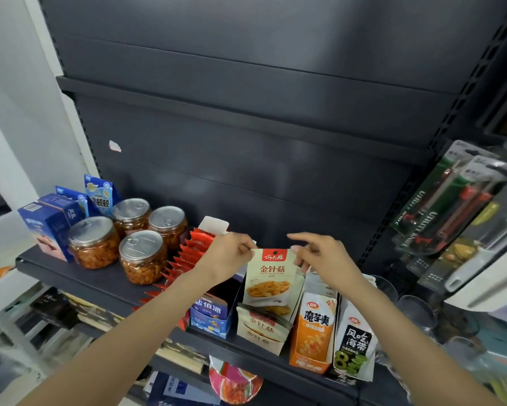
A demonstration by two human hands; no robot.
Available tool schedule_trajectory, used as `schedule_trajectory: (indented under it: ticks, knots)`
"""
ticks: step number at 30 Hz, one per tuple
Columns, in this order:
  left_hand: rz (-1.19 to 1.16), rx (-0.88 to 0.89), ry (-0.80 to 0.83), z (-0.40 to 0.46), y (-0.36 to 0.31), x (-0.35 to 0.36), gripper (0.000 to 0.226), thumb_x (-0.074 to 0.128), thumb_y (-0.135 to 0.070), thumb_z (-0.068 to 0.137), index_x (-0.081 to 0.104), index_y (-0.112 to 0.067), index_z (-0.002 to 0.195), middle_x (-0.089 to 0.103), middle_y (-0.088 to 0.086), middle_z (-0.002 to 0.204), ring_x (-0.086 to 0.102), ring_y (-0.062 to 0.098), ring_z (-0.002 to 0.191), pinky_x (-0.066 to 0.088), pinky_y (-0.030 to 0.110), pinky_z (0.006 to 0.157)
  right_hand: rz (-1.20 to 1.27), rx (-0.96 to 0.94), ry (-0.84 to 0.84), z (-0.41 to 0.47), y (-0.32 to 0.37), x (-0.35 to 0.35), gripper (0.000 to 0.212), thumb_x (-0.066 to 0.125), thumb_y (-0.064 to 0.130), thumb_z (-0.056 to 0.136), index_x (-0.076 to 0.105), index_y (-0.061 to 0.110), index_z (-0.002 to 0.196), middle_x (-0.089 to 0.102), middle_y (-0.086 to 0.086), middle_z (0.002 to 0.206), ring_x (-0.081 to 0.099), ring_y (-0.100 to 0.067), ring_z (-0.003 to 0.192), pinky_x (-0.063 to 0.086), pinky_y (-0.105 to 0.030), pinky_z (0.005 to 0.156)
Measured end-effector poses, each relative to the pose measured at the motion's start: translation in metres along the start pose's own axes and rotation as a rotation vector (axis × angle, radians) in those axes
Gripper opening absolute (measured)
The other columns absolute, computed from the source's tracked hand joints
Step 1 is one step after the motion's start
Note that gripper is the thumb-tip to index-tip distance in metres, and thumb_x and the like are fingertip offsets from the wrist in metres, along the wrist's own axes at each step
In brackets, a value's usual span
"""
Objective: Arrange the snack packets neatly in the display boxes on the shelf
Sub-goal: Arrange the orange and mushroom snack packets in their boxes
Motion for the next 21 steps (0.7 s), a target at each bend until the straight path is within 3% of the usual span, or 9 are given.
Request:
schedule_trajectory:
  ticks: [2,5,7,9,12,18,21]
  knots:
    - [-0.066,0.044,-0.006,0.000,-0.014,-0.004,0.014,0.058,-0.008,0.090,0.070,-0.009,0.096,0.067,-0.005,0.088,0.057,-0.001,0.073,0.042,0.003,0.066,-0.065,-0.047,0.042,-0.002,0.018,0.005,0.020,0.060,0.024,0.090,0.067,0.025,0.109,0.069,0.007,0.077,0.062,0.004,0.060,0.047,-0.010,0.063]
    - [-0.173,0.127,0.008,-0.001,-0.031,-0.010,0.012,0.061,-0.011,0.089,0.072,-0.014,0.093,0.071,-0.003,0.088,0.062,0.007,0.081,0.047,0.016,0.074,-0.087,-0.084,-0.106,-0.004,0.032,-0.010,0.007,0.065,0.023,0.087,0.071,0.020,0.085,0.069,0.008,0.072,0.063,0.004,0.064,0.051,-0.016,0.066]
    - [-0.269,0.155,-0.020,-0.003,-0.036,-0.018,0.012,0.062,-0.009,0.089,0.072,-0.017,0.089,0.071,-0.004,0.086,0.063,0.006,0.080,0.050,0.021,0.077,0.039,-0.031,-0.148,-0.005,0.033,-0.021,0.004,0.065,0.023,0.087,0.068,0.020,0.086,0.071,0.001,0.070,0.065,-0.003,0.060,0.053,-0.019,0.061]
    - [-0.348,0.179,-0.058,-0.007,-0.040,-0.026,0.015,0.063,-0.007,0.087,0.071,-0.019,0.086,0.070,-0.003,0.084,0.063,0.007,0.078,0.052,0.024,0.079,0.177,0.027,-0.082,-0.008,0.035,-0.021,0.010,0.063,0.021,0.088,0.065,0.023,0.098,0.072,-0.005,0.071,0.068,-0.009,0.058,0.053,-0.018,0.057]
    - [-0.392,0.213,-0.068,-0.011,-0.046,-0.032,0.017,0.064,-0.007,0.087,0.071,-0.023,0.086,0.072,-0.001,0.086,0.066,0.014,0.082,0.054,0.030,0.081,0.196,0.012,-0.047,-0.010,0.042,-0.017,0.011,0.062,0.019,0.089,0.071,0.012,0.091,0.073,-0.007,0.075,0.071,-0.016,0.067,0.057,-0.021,0.064]
    - [-0.485,0.154,0.045,-0.021,-0.049,-0.026,0.013,0.059,-0.016,0.092,0.071,-0.015,0.096,0.071,-0.002,0.089,0.066,0.004,0.080,0.049,0.014,0.073,0.315,0.017,-0.171,-0.015,0.039,-0.026,0.017,0.066,0.026,0.086,0.071,0.011,0.082,0.072,-0.005,0.080,0.071,-0.015,0.076,0.057,-0.030,0.079]
    - [-0.400,0.036,0.080,-0.022,-0.029,-0.016,0.023,0.048,-0.022,0.097,0.067,-0.014,0.109,0.069,0.003,0.105,0.063,0.004,0.084,0.046,0.016,0.077,0.280,-0.005,-0.186,-0.017,0.041,-0.035,0.009,0.066,0.020,0.086,0.069,0.014,0.080,0.071,-0.004,0.083,0.070,-0.014,0.079,0.057,-0.027,0.079]
Point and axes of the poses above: each hand's wrist, its own z-axis towards the middle knuckle, its own x-axis out of the palm, y = z × x, the point moved 7 cm from there along z, towards the middle knuckle
